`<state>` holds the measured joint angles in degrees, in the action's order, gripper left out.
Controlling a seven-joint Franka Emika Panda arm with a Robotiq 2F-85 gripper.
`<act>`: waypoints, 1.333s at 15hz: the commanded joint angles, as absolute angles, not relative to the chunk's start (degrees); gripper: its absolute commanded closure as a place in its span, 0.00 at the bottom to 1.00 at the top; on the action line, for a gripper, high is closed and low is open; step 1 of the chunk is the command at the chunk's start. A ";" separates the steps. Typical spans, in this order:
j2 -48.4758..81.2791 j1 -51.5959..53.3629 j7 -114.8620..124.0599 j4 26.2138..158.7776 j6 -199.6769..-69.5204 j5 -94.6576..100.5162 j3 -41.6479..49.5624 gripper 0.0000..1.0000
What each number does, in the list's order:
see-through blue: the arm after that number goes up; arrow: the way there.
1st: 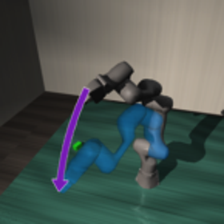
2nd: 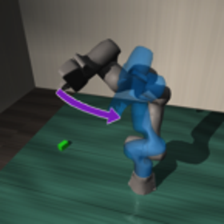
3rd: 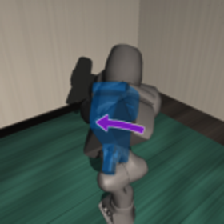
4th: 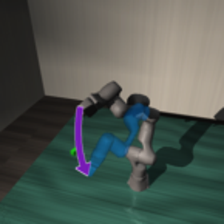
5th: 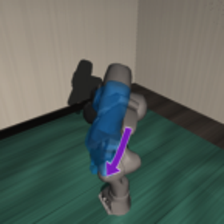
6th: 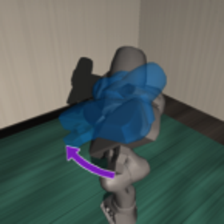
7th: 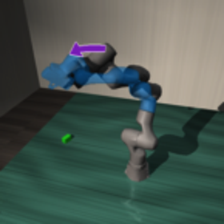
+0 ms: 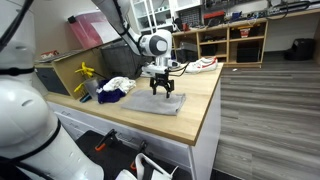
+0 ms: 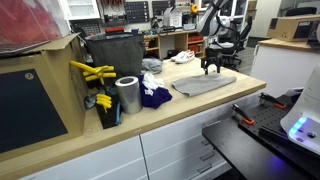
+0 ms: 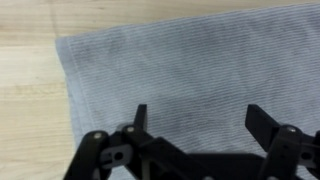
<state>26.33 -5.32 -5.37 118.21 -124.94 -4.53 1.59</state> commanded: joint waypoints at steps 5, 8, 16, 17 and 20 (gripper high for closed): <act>27.60 -6.56 -6.70 115.25 -124.40 0.96 4.01 0.00; 27.12 -6.48 -5.33 116.16 -124.82 0.41 4.20 0.00; 28.61 -6.04 -5.47 116.09 -129.37 0.63 3.55 0.00; 28.83 -5.98 -5.60 116.10 -130.38 0.65 3.33 0.00; 29.47 -6.01 -5.86 115.91 -131.75 0.78 3.17 0.00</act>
